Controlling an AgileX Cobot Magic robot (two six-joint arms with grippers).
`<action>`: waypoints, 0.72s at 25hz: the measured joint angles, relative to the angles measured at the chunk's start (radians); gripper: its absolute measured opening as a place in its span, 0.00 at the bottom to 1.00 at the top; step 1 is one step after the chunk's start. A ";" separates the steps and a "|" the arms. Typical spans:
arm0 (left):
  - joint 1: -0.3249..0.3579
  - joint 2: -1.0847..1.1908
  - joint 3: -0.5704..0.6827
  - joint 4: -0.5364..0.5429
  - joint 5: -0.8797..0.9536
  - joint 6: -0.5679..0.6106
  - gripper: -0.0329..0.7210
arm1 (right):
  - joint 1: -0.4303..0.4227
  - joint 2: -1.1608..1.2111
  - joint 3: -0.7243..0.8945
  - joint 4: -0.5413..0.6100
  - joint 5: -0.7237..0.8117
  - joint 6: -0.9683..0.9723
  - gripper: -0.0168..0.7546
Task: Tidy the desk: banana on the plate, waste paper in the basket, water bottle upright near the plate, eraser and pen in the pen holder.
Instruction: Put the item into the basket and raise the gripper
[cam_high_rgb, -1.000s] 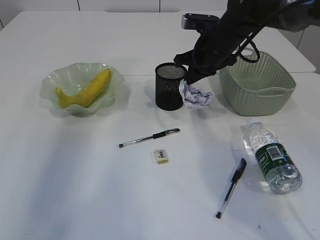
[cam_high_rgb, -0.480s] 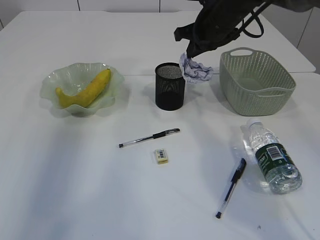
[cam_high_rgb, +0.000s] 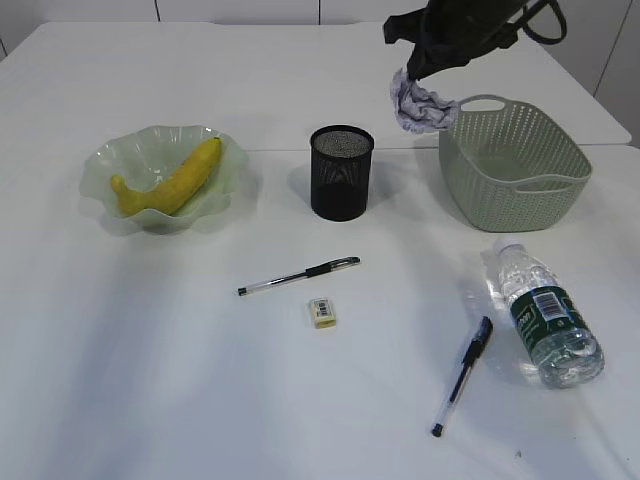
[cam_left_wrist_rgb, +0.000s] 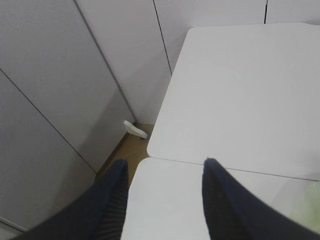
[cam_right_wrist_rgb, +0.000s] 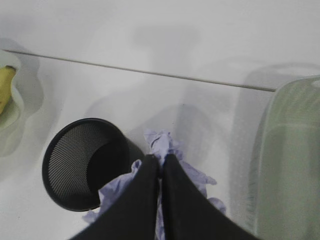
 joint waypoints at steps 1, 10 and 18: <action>0.000 0.000 0.000 0.000 0.000 0.000 0.49 | -0.012 0.000 -0.005 -0.002 0.000 0.000 0.02; 0.000 0.004 0.000 0.000 0.000 0.000 0.49 | -0.119 0.000 -0.039 -0.005 0.000 0.011 0.02; 0.000 0.005 0.000 0.000 0.000 0.000 0.49 | -0.187 0.000 -0.039 -0.038 0.000 0.029 0.02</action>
